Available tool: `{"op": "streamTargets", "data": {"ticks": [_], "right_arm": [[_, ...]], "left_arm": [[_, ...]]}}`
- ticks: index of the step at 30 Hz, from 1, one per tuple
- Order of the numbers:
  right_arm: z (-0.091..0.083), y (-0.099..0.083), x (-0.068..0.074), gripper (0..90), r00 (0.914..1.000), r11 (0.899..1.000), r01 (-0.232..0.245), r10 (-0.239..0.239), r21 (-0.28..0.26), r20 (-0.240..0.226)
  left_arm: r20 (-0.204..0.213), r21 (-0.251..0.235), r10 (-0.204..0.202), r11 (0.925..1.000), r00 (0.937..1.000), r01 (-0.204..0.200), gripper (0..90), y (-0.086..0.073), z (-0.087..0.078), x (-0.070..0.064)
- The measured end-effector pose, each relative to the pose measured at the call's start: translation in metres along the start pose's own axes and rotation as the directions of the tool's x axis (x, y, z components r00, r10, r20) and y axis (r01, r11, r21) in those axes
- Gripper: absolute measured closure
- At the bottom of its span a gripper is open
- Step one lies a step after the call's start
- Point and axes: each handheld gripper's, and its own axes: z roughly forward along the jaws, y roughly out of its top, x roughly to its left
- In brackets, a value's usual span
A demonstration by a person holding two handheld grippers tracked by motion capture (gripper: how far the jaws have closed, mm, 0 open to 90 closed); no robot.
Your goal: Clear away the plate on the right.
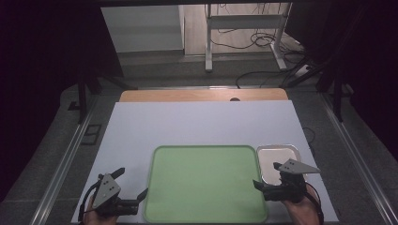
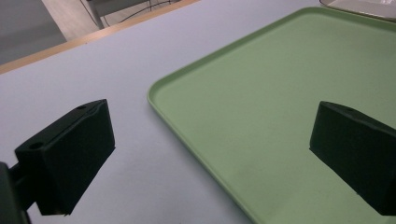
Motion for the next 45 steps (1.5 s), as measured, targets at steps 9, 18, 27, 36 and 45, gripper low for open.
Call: {"op": "streamTargets", "data": {"ticks": [9,18,27,36,45], "right_arm": [[0.006,0.007,-0.018,0.0,0.9985,0.999,-0.044,0.044,-0.008,0.032],[0.013,0.01,-0.04,0.0,0.9905,0.993,-0.115,0.116,-0.015,0.073],[0.015,0.012,-0.062,0.0,0.9745,0.984,-0.176,0.178,-0.028,0.137],[0.01,0.014,-0.084,6.6,0.9538,0.969,-0.245,0.246,-0.027,0.173],[0.006,0.014,-0.11,21.6,0.9307,0.959,-0.282,0.275,-0.004,0.242]], "left_arm": [[0.005,0.006,0.002,1.0,1.0,-0.002,0.0,0.0,0.001,0.001],[0.008,0.014,0.007,0.9999,0.9999,-0.007,0.0,0.0,0.002,0.0],[0.014,0.019,0.01,0.9998,0.9999,-0.01,0.0,0.0,0.003,-0.001],[0.017,0.019,0.012,0.9998,0.9998,-0.012,0.0,0.0,0.003,-0.001],[0.019,0.023,0.015,0.9996,0.9997,-0.016,0.0,0.0,0.004,-0.001]]}}
